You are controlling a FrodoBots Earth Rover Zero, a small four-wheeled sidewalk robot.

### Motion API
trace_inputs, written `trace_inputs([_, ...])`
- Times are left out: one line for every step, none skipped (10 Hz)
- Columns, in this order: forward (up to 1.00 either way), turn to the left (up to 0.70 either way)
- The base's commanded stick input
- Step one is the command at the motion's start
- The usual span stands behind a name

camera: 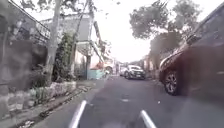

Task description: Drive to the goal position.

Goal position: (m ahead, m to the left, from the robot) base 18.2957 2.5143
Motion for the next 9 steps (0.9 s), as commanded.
trace_inputs([0.85, -0.02])
trace_inputs([0.85, 0.00])
trace_inputs([0.85, 0.00])
trace_inputs([0.85, 0.00])
trace_inputs([0.85, 0.00])
trace_inputs([0.85, -0.20])
trace_inputs([0.85, -0.34])
trace_inputs([0.85, -0.34])
trace_inputs([0.85, -0.23])
